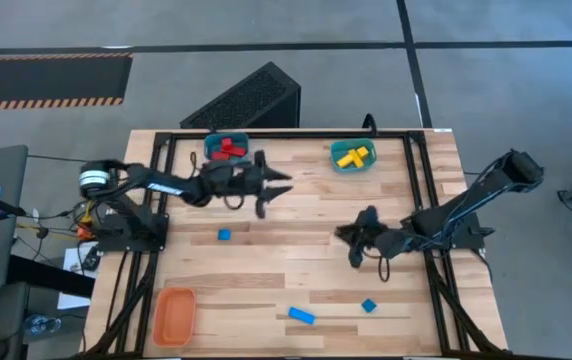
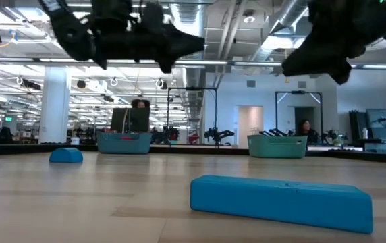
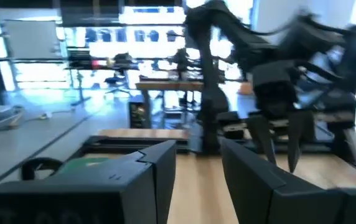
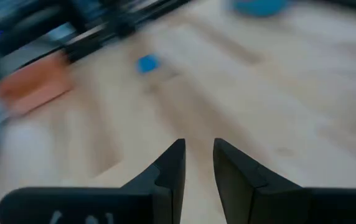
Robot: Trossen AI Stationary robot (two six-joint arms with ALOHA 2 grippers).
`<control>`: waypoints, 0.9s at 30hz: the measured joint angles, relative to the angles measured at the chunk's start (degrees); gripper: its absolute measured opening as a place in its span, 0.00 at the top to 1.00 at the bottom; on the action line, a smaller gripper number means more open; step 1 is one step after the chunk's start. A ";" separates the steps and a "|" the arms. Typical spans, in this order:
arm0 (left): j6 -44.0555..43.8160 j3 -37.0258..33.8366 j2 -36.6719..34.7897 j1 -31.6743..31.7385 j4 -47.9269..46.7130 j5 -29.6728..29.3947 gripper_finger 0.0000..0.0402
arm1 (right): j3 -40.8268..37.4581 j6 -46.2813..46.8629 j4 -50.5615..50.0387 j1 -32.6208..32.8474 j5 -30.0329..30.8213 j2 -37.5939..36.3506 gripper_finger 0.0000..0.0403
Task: Sort & place blocks by color
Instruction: Put the top blue block into the orange bin
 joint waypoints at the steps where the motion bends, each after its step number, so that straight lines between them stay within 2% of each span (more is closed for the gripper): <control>1: 0.77 -1.39 -1.89 -0.91 -1.43 0.02 0.71 | 0.00 -1.46 2.55 0.12 -3.89 1.08 0.75; 4: 3.19 -4.56 -7.26 -3.33 -9.64 0.74 0.71 | 0.00 -2.22 6.45 1.25 -13.26 3.81 0.75; 6: 4.04 -5.72 -9.62 -5.02 -16.39 1.06 0.71 | 0.00 -0.72 6.12 2.62 -15.85 5.26 0.75; 11: 9.09 -6.99 -8.79 -9.93 -23.88 1.67 0.71 | 0.00 1.91 3.50 4.42 -15.11 6.38 0.75; 14: 14.00 -6.71 -5.92 -11.91 -24.49 -0.33 0.71 | 0.02 1.88 3.23 3.43 -11.39 6.40 0.75; 17: 18.31 -5.90 -4.09 -13.06 -25.71 -7.44 0.71 | 0.02 0.73 3.08 1.72 -9.69 6.36 0.75; 21: 10.38 -3.73 -3.99 -12.78 -32.48 -22.85 0.71 | 0.02 -2.77 2.89 0.00 -11.94 6.36 0.75; 23: 7.74 -2.76 -4.46 -12.14 -36.59 -28.36 0.71 | 0.02 -4.62 2.81 -0.56 -12.40 6.36 0.75; 25: 6.52 -1.52 -4.50 -11.29 -40.86 -29.65 0.71 | 0.02 -6.65 2.60 -1.25 -12.43 6.36 0.75; 27: 5.86 -0.23 -4.52 -10.62 -46.50 -27.39 0.71 | 0.02 -8.63 2.57 -1.89 -12.41 6.36 0.75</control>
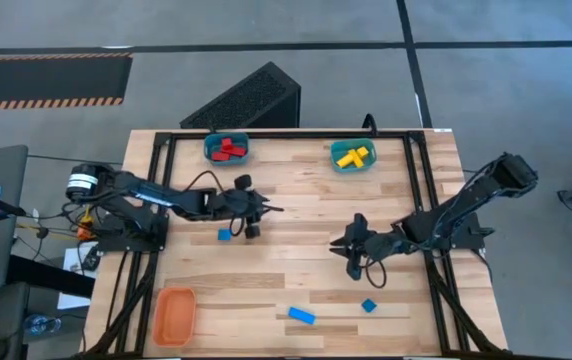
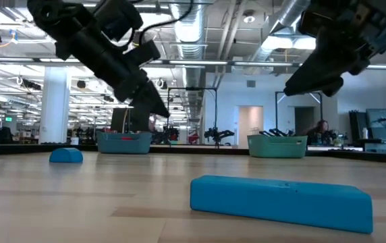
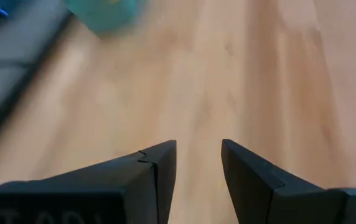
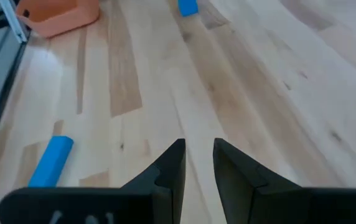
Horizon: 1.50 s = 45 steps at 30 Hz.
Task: Sort & place blocks by color
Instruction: Put the top blue block into the orange bin
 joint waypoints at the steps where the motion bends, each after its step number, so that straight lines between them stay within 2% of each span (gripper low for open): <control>1: -0.42 0.68 0.00 0.25 -3.58 2.22 0.71 | 0.00 -0.89 0.00 -0.30 0.00 0.00 0.75; 4: -2.69 3.70 0.02 0.41 -17.77 10.81 0.71 | 0.00 -3.15 0.01 -0.69 -0.02 0.00 0.75; 7: -8.68 7.83 0.02 -0.19 -34.72 18.13 0.71 | 0.00 -3.89 0.32 -1.05 0.08 0.00 0.75; 11: -12.61 9.88 -0.47 -3.50 -49.27 16.88 0.71 | -0.02 -2.53 3.58 -1.38 2.32 0.62 0.75; 15: -14.21 9.95 -0.92 -5.70 -55.96 13.13 0.70 | -0.13 -2.34 13.61 0.22 6.24 5.85 0.75; 17: -14.12 9.95 -1.00 -5.83 -56.63 11.70 0.68 | 0.15 -2.96 21.11 1.28 6.20 9.74 0.75; 21: -11.49 9.95 -0.98 -5.86 -56.88 8.85 0.59 | 0.86 -3.89 29.07 3.80 6.04 16.14 0.75; 27: -5.57 6.01 -0.87 -5.76 -52.30 10.06 0.44 | 4.72 -4.00 30.01 5.76 6.00 20.49 0.75; 31: -3.85 2.08 -1.11 -4.67 -49.67 8.12 0.41 | 6.49 -4.83 29.49 5.91 6.00 20.70 0.75; 35: -3.99 0.57 -1.21 -4.06 -48.44 8.56 0.45 | 6.71 -5.08 29.36 5.90 6.01 20.70 0.75; 42: -1.80 0.29 -1.68 -4.08 -46.53 11.15 0.73 | 6.71 -5.39 28.76 4.98 6.00 20.70 0.75; 45: -2.26 0.83 -1.64 -4.09 -47.10 10.74 0.75 | 6.71 -5.38 28.47 4.57 6.01 20.68 0.75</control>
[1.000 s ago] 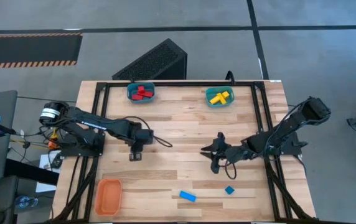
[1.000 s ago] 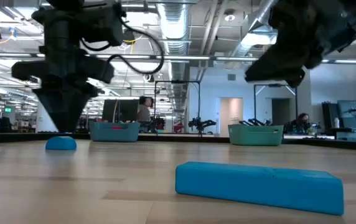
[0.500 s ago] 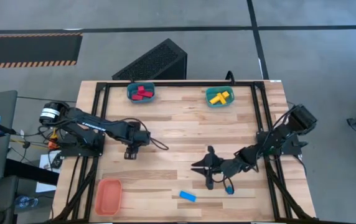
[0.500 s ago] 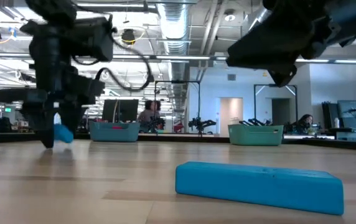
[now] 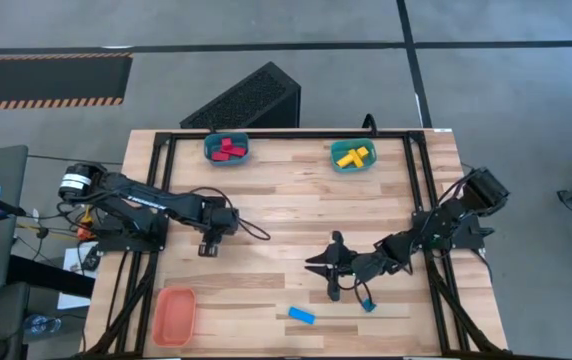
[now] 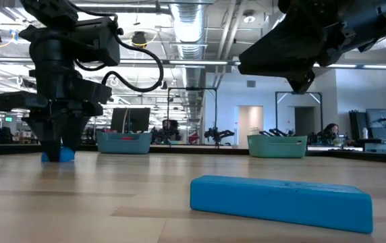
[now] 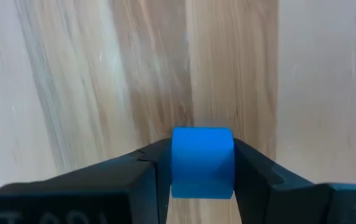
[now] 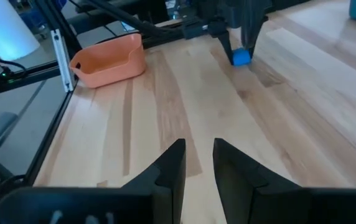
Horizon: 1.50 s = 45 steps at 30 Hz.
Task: Sort & place blocks by color
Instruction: Put the top blue block into the orange bin
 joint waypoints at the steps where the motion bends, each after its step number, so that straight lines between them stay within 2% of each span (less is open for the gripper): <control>1: -0.99 0.51 0.13 -0.01 -0.84 -0.59 0.75 | 0.00 0.00 -0.12 -0.02 0.00 0.00 0.75; 3: -3.52 1.97 0.35 -0.09 -2.87 -2.63 0.75 | 0.00 0.00 -0.12 0.21 0.00 -0.02 0.75; 6: -5.74 3.93 -0.26 -0.18 -4.84 -8.77 0.75 | 0.00 0.00 -0.14 0.75 0.00 -0.02 0.75; 11: -7.51 5.25 -4.27 -3.70 -5.64 -17.39 0.74 | 0.00 0.00 -0.05 1.34 0.22 -0.02 0.75; 14: -12.40 5.32 -7.92 -7.24 -6.90 -18.83 0.75 | 0.00 -0.04 -0.10 1.32 0.27 -0.02 0.75; 18: -20.12 5.34 -14.09 -15.38 -11.99 -14.02 0.75 | 0.00 -0.47 -0.55 0.06 0.28 -0.25 0.75; 23: -31.39 5.38 -19.59 -27.32 -16.03 -2.08 0.73 | 0.02 -3.40 -0.88 -2.62 0.11 -0.28 0.74; 28: -44.16 5.81 -20.66 -38.85 -17.03 1.74 0.73 | 0.02 -4.85 -1.39 -6.24 -0.15 -0.28 0.74; 32: -58.20 10.01 -17.93 -44.38 -20.18 3.40 0.75 | 0.02 -4.96 -2.57 -9.26 -0.28 -0.28 0.74; 35: -62.20 11.53 -15.65 -49.00 -20.21 6.33 0.74 | 0.02 -4.31 -3.37 -11.29 -2.28 -0.26 0.74; 39: -65.19 11.57 -11.56 -53.32 -17.89 9.81 0.66 | 0.02 -2.52 -3.46 -12.65 -7.02 -0.26 0.74; 45: -60.82 11.55 -5.81 -52.78 -12.41 11.96 0.52 | 0.02 -0.54 -2.96 -12.35 -8.13 -0.26 0.74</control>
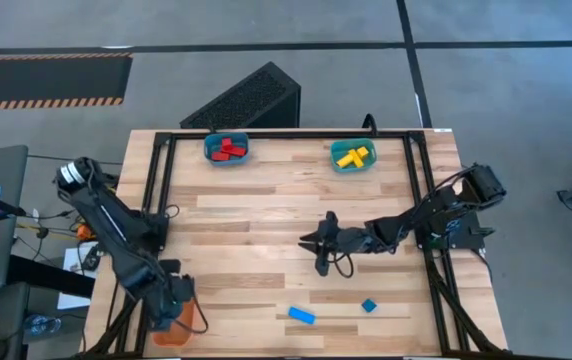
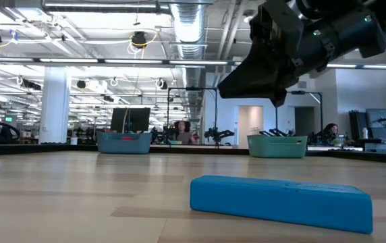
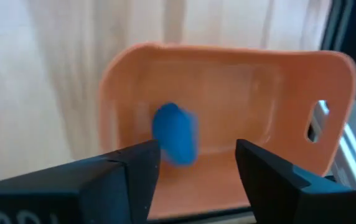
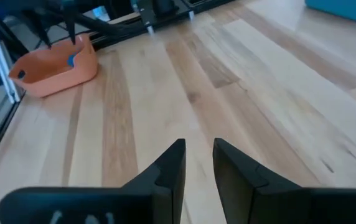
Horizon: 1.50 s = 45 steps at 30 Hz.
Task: Sort & place blocks by color
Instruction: Put the top blue block into the orange bin, then put the left blue block into the orange bin
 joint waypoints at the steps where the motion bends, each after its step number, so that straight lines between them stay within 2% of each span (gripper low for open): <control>1: 0.76 -0.01 0.52 0.17 0.95 0.54 0.50 | 0.00 0.05 0.19 0.09 0.05 0.00 0.74; 5: 4.03 -0.01 1.35 0.75 1.91 2.29 0.46 | 0.00 0.04 0.31 0.16 0.05 0.01 0.74; 8: 9.40 -0.01 1.03 2.16 1.92 0.25 0.44 | 0.00 0.06 0.31 0.14 0.06 0.02 0.74; 12: 20.49 0.34 0.74 5.49 2.32 -7.19 0.45 | 0.00 0.36 0.16 0.29 0.18 0.02 0.74; 14: 26.53 0.89 0.74 7.80 3.70 -13.20 0.46 | 0.00 1.31 0.06 0.84 0.27 0.02 0.74; 17: 34.95 0.23 0.77 12.03 13.11 -23.61 0.47 | 0.00 3.06 -0.11 1.99 0.38 0.02 0.74; 19: 39.70 -0.50 1.52 15.19 22.57 -26.56 0.49 | 0.00 3.60 -0.15 2.95 0.58 0.02 0.74; 22: 46.29 -0.75 3.36 18.91 27.64 -24.90 0.51 | 0.00 5.07 -0.04 4.80 0.88 0.02 0.74; 25: 50.38 -0.76 6.63 21.52 37.85 -25.68 0.54 | 0.00 5.28 -0.14 7.15 3.25 0.02 0.74; 30: 57.43 -0.73 18.19 24.48 62.72 -15.89 0.57 | 0.00 6.72 -2.41 10.45 11.66 0.04 0.74; 33: 61.52 0.99 25.12 25.00 73.03 -14.37 0.58 | 0.00 10.19 -5.74 11.88 14.58 0.04 0.74; 39: 61.58 7.78 35.85 25.89 74.12 -12.52 0.58 | 0.00 16.59 -10.68 13.84 15.97 0.07 0.74; 45: 59.41 13.72 44.07 25.75 74.43 -12.44 0.58 | 0.00 17.15 -10.08 14.78 15.98 0.07 0.74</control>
